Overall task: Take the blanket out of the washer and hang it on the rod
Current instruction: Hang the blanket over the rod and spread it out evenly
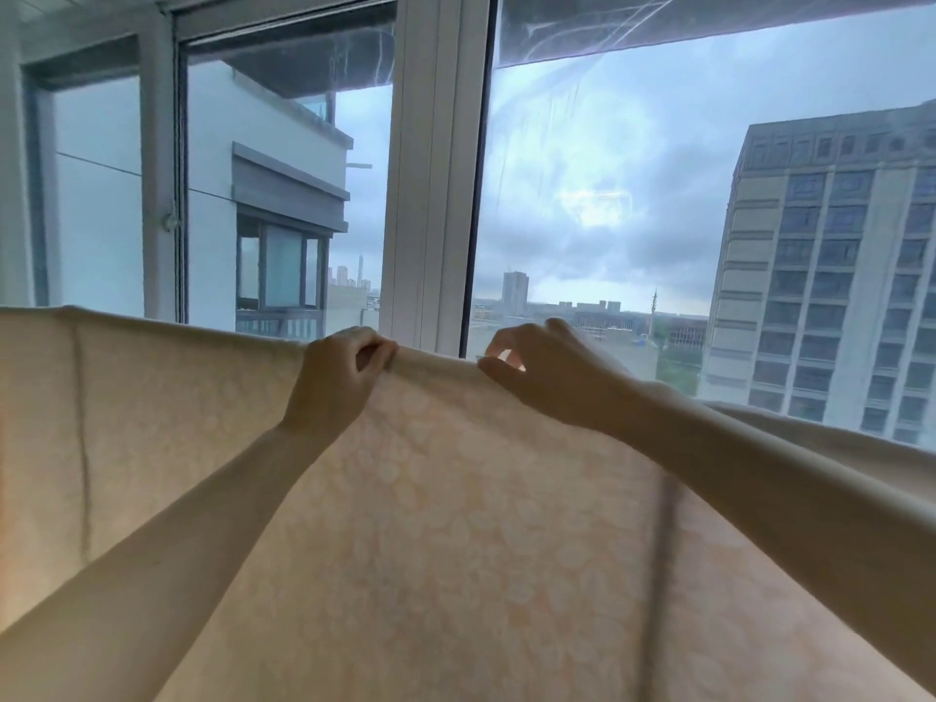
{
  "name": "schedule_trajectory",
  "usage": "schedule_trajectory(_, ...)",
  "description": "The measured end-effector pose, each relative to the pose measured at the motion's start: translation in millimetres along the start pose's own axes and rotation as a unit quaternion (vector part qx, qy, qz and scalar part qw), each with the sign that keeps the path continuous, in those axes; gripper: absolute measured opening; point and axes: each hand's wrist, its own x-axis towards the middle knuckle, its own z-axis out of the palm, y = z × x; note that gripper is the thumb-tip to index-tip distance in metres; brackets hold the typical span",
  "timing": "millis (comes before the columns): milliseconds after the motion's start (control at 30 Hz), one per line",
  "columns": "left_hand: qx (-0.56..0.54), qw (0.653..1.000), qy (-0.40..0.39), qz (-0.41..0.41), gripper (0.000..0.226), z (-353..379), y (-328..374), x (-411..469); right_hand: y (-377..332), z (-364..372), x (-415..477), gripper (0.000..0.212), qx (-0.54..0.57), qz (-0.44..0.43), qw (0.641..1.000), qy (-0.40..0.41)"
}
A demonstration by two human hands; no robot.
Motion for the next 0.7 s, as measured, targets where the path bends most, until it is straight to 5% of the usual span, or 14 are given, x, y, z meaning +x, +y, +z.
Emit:
schedule_trajectory(400,0.055,0.998,-0.025,0.02,0.024,-29,-75,-4,-55,62,49,0.021,-0.047,-0.074,0.996,0.015)
schedule_trajectory(700,0.08,0.991,-0.081,-0.073,0.037,-73,-184,20,-102,100,100,0.022,-0.049,-0.067,0.996,0.022)
